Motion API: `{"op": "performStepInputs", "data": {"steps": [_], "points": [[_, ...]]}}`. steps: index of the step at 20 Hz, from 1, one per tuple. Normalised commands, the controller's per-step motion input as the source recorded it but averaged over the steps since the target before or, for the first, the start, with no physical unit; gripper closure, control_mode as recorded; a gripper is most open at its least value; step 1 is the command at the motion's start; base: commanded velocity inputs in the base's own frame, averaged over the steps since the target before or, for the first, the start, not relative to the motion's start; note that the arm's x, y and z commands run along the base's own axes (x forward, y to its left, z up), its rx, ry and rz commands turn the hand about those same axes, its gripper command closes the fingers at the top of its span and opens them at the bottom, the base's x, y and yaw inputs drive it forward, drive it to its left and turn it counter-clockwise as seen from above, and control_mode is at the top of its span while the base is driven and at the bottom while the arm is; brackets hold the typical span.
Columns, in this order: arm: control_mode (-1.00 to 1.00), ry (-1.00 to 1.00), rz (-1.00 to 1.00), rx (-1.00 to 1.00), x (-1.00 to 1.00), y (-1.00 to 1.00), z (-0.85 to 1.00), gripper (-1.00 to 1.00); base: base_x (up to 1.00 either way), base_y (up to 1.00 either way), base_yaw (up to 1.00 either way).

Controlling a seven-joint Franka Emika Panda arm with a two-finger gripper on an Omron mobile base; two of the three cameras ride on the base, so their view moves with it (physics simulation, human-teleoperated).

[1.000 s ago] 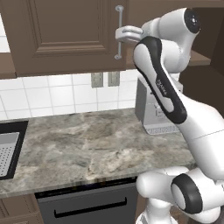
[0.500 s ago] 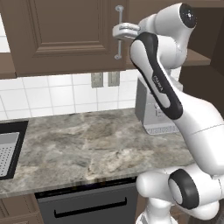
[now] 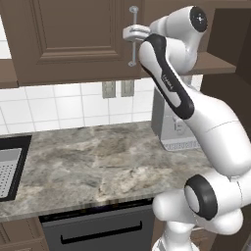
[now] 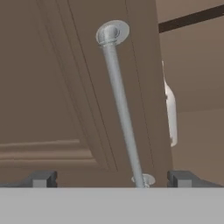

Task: Open the cabinet directly in front. Then move the liquor and the cup to the dining counter with the candle on it.

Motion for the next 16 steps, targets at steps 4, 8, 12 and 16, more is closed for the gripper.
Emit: {"op": "performStepInputs", "data": {"steps": [4,8,12,16], "points": [[-1.0,0.0,-0.02,0.0,0.37,0.0,0.0,-1.0,0.0,0.0,0.0],[-1.0,0.0,-0.01,-0.02,0.35,0.0,0.0,-1.0,0.0,0.0,0.0],[-1.0,0.0,0.0,-0.03,0.38,0.0,0.0,-1.0,0.0,0.0,0.0],[-1.0,0.0,0.0,-0.03,0.34,0.0,0.0,-1.0,0.0,0.0,0.0]]}}
